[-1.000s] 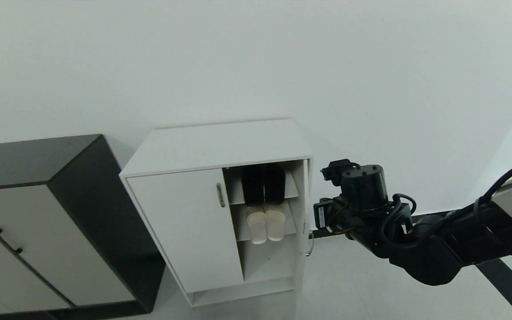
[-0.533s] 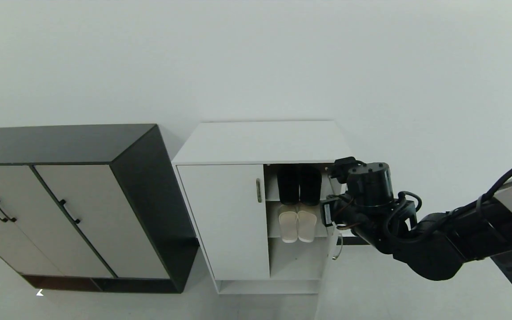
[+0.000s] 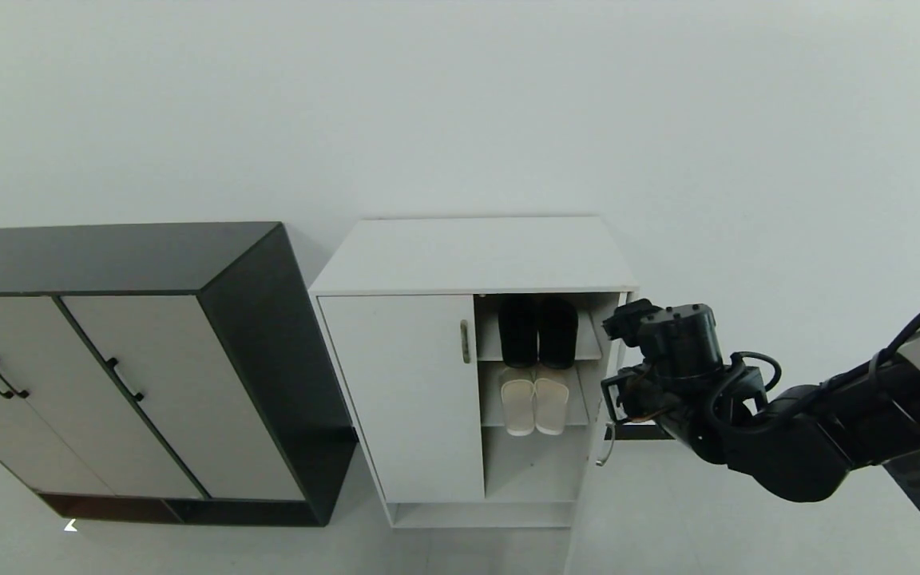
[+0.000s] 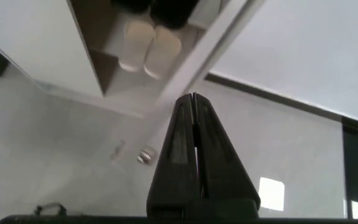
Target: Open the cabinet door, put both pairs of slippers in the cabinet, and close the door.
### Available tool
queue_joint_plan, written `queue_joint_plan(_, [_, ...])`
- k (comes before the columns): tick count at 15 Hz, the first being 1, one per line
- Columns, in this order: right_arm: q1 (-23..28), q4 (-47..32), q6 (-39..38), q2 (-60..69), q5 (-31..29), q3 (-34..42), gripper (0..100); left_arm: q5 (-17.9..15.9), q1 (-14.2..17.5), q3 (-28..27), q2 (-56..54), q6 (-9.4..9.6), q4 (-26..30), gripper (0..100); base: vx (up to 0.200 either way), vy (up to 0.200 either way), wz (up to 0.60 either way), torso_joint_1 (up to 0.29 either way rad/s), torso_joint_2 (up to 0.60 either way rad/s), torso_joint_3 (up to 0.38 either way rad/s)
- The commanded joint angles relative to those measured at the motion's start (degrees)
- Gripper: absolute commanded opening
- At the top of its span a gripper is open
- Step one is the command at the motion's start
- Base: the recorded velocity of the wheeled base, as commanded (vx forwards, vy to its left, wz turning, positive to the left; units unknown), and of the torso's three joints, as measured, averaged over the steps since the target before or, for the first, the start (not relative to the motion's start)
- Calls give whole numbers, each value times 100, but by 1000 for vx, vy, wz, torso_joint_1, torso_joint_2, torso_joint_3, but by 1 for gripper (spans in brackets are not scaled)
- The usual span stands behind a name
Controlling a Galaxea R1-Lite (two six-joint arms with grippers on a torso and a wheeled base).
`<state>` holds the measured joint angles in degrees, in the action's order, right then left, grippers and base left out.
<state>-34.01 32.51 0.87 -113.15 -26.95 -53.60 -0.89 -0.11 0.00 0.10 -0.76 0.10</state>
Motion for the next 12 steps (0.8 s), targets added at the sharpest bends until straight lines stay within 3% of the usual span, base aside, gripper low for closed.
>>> queue_joint_plan(1, [44,-96,10,-23,-12,8,0,1,2,0,8,-4,-1,0,0,0,0,0,0,0])
queue_joint_plan(7, [44,220,-69,-664,50,-212,0,1,2,0,8,-4,-1,0,0,0,0,0,0,0])
queue_joint_plan(9, [17,739,-412,-866,357,-326,0,1,2,0,8,-4,-1,0,0,0,0,0,0,0])
queue_joint_plan(12, [26,897,-596,-849,551,-353,0,1,2,0,8,-4,-1,0,0,0,0,0,0,0])
